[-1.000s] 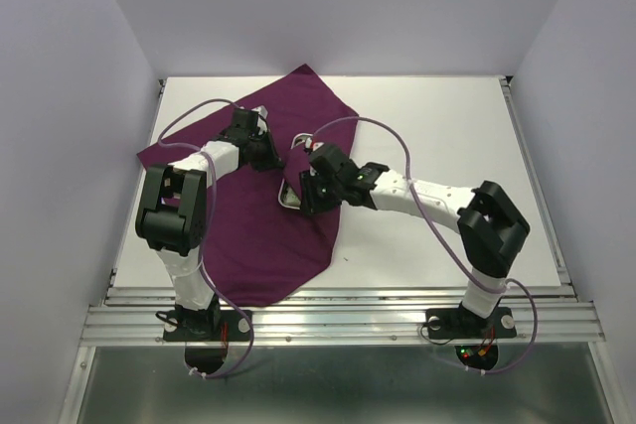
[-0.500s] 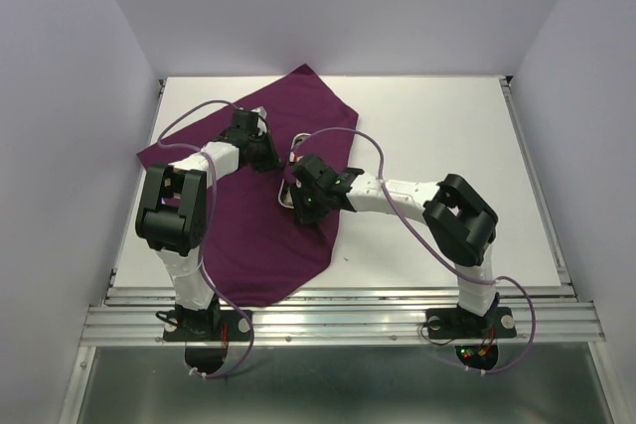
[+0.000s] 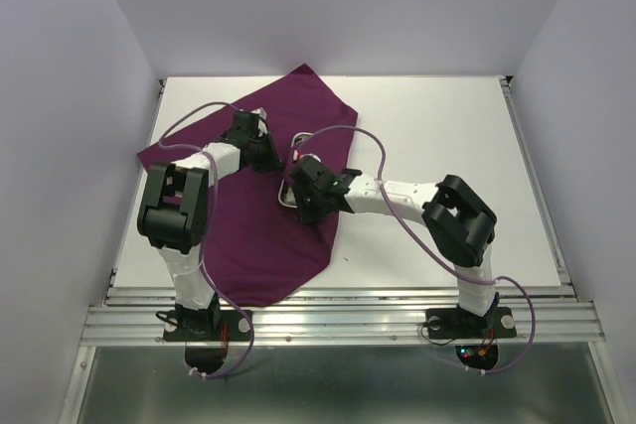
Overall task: Prepare the surgical pack
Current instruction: Pack the surgical kit at the center of the board.
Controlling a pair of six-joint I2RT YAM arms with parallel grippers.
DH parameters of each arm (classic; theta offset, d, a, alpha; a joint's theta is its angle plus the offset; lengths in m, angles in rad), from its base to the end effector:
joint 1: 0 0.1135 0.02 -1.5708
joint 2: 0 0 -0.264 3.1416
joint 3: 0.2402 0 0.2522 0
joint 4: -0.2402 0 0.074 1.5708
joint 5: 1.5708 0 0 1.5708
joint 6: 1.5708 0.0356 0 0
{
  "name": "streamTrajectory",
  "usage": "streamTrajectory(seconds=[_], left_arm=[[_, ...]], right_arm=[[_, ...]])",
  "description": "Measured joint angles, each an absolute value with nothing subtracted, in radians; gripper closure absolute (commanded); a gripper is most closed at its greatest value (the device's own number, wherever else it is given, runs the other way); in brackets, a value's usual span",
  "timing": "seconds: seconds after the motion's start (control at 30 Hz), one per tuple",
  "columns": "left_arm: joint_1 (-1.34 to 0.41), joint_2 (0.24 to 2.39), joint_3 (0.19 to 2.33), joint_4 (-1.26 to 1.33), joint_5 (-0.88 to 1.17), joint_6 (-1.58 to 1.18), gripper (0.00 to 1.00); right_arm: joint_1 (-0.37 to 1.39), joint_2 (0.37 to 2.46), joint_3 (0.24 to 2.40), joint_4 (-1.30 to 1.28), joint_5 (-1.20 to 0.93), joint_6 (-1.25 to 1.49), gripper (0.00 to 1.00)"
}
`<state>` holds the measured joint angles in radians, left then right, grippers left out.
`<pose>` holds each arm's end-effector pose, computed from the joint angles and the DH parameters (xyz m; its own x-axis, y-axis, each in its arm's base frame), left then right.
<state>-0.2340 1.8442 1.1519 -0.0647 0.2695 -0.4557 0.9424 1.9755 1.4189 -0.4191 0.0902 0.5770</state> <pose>0.3839 -0.1012 0.1831 -0.7811 -0.2499 -0.5723 0.0758 0.8717 -0.4841 0.2524 0.3419 0.1871 -0.8313 -0.2198 -0.5105 -0.3848 0.8904 0.2433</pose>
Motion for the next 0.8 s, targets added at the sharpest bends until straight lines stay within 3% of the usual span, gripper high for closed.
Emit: streamTrajectory(seconds=[0.53,0.8], left_arm=[[-0.234,1.917,1.209,-0.008,0.289,-0.474,1.00],[-0.234,1.917,1.212,-0.009,0.288,-0.474,1.00]], right_arm=[[0.857,1.977,1.398,-0.412,0.122,0.591,0.71],[0.837,1.950,1.325,-0.375,0.076,0.562,0.64]])
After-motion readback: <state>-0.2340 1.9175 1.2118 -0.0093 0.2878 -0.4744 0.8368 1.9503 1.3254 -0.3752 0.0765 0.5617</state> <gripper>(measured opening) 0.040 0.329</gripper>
